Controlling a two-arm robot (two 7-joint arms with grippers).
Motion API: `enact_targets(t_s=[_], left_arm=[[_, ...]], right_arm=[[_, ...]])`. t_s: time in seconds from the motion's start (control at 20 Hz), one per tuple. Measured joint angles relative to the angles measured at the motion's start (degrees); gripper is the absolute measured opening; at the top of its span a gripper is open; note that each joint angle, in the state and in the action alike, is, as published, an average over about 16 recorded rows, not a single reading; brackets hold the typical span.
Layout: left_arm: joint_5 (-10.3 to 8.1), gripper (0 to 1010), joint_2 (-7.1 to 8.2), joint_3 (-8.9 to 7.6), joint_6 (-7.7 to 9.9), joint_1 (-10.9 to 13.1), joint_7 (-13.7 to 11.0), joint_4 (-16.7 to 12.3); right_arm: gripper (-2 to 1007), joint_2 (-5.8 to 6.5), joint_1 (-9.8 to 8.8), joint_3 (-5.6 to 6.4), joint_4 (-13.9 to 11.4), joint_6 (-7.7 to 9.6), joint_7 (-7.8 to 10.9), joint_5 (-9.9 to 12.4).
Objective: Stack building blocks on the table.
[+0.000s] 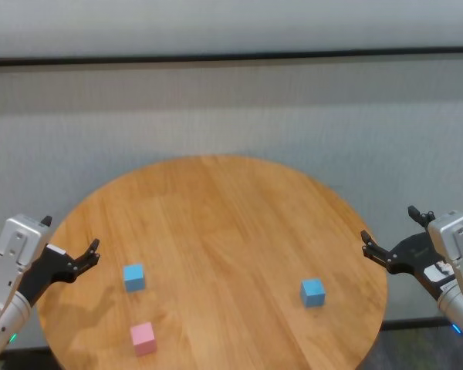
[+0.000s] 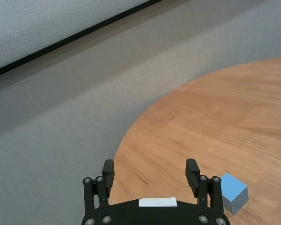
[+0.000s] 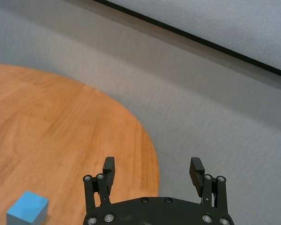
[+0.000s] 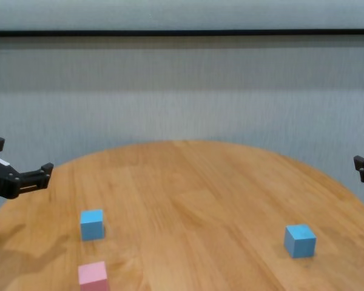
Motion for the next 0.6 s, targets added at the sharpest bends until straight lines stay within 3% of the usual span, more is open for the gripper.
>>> enact_targets(t_s=[0.35, 0.6], left_arm=[[-0.08, 1000, 0.26, -0.3, -0.16, 0.2, -0.3, -0.3], [-0.62, 1000, 1.38, -1.28, -0.76, 1.2, -1.7, -1.2]], right_arm=[[1005, 0.0, 0.0, 0.0, 0.0, 0.0, 0.0, 0.0], [1005, 0.0, 0.0, 0.0, 0.0, 0.0, 0.0, 0.0]])
